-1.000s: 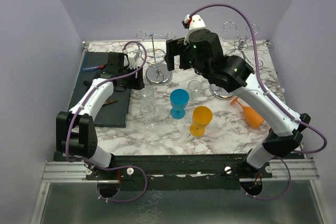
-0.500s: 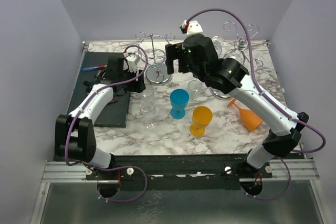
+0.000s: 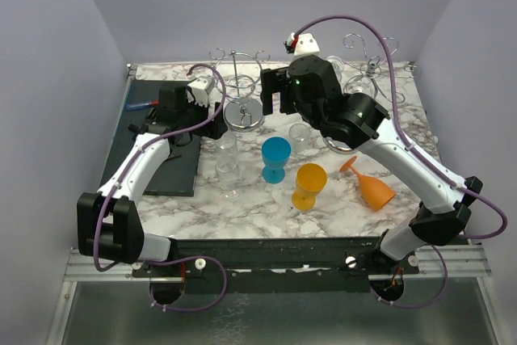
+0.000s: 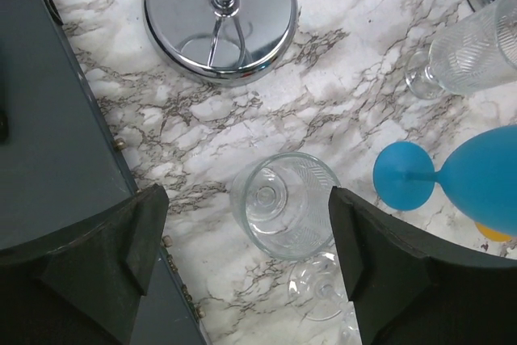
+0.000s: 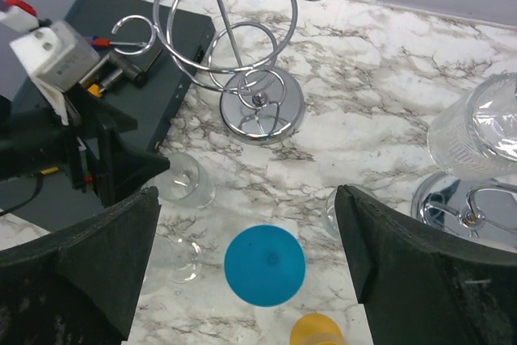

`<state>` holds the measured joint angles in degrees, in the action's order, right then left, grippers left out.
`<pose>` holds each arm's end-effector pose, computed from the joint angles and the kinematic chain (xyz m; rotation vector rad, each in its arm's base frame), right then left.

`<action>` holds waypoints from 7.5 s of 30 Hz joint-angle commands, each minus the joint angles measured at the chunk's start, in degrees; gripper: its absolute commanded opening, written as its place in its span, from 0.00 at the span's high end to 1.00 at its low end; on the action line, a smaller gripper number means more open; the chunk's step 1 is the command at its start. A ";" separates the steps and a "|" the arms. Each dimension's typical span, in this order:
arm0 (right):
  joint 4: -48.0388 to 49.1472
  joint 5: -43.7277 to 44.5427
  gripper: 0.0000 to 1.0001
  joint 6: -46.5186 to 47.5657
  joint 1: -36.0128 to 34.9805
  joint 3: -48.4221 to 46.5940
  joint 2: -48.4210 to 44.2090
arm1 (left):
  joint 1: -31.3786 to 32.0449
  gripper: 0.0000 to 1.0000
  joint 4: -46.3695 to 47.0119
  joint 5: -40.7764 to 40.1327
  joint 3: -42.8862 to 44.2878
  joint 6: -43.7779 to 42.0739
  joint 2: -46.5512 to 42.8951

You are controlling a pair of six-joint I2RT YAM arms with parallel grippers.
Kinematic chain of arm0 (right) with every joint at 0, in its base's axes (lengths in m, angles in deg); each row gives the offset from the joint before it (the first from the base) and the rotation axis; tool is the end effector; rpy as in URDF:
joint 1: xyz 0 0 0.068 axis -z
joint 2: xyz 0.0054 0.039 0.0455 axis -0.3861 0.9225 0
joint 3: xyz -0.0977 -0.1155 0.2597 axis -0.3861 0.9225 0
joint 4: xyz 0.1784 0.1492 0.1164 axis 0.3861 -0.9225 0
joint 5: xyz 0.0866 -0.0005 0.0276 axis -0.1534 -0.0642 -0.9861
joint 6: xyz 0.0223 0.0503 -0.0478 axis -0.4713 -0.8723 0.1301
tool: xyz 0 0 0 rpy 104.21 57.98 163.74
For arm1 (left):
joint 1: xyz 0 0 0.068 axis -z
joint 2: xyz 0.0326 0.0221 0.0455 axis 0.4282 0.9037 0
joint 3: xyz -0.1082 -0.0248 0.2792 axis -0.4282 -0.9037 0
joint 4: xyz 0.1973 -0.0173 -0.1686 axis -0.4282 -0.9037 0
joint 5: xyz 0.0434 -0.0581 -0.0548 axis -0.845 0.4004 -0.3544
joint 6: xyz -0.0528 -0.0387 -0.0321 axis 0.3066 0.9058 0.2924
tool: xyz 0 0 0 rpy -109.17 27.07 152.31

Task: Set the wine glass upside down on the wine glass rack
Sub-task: Pick up the wine glass at the center of the board, then turn the wine glass upside down at the wine rack.

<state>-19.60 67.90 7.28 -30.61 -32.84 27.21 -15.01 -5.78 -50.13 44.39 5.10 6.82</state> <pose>0.2299 0.2589 0.4930 -0.2680 1.9212 0.3223 0.3109 -0.0793 0.3014 0.4361 2.1734 -0.5041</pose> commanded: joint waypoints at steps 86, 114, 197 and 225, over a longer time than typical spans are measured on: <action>18.33 -6.95 0.09 -7.57 -10.58 -1.68 10.28 | 11.70 1.00 -21.40 -26.94 23.30 -3.10 -14.59; 14.46 7.61 0.56 -6.88 -10.86 -3.46 16.11 | 19.07 1.00 -18.68 -30.02 27.80 -1.15 -12.82; 43.16 -15.17 0.45 5.78 -10.86 43.14 -35.77 | 21.38 1.00 -23.02 8.27 38.43 -24.14 -11.12; 17.25 -24.22 0.00 7.22 -10.71 19.63 -14.89 | 21.90 1.00 -4.58 9.10 19.32 -66.29 -24.87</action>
<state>-0.36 44.74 13.57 -41.10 -12.16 11.67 6.54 -17.19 -44.27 65.13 -55.44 -15.10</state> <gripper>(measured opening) 0.995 0.157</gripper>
